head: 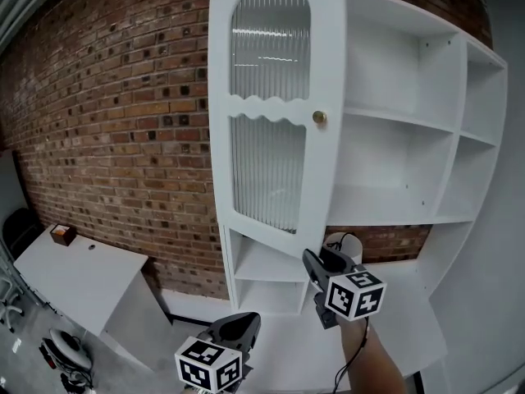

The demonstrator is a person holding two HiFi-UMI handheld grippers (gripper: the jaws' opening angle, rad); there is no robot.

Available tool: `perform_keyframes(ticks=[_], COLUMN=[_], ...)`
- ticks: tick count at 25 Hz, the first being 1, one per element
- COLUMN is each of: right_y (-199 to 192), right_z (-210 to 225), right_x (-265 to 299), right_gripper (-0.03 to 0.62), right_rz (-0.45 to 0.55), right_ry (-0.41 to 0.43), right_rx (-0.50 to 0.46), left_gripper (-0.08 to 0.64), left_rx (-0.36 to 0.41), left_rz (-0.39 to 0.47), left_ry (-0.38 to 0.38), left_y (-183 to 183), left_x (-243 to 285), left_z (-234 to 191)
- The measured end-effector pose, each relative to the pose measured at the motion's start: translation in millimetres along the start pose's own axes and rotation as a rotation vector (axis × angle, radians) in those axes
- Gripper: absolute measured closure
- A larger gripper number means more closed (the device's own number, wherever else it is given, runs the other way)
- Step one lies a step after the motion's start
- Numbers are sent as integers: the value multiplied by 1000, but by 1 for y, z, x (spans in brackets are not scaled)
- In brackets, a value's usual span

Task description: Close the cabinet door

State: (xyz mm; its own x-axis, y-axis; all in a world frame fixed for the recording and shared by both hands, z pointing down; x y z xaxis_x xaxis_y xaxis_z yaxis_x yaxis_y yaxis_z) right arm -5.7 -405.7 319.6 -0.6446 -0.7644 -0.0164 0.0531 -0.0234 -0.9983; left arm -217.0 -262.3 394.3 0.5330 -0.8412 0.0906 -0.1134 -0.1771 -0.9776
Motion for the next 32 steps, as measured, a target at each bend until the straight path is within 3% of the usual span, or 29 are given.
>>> perform_keyframes(ticks=[6, 17, 32], right_y=[0, 3, 10], right_z=[29, 62, 83], right_x=[15, 38, 63], right_gripper=[443, 374, 363], right_rz=[14, 12, -24], right_ry=[17, -101, -165], right_rx=[23, -40, -60], left_gripper=[551, 552, 551], left_rx=[-1, 1, -8], left_rz=[5, 17, 18], left_ry=[14, 51, 79], left_y=[3, 9, 10], left_x=[29, 62, 74], left_z=[-2, -8, -17])
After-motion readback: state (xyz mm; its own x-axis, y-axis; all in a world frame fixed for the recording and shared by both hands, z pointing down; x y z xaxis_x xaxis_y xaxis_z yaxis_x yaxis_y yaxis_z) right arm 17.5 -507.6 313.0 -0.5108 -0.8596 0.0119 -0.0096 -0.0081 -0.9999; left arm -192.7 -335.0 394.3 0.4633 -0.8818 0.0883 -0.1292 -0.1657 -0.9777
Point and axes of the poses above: the fingertips, and each gripper's own axes: x forward along the fingers, z to its right, y out of its top, the point moved 9 cm from there along -x, backward along the fingers, and after that the axes turned 1 degree about -x, right-handed, at the moved point
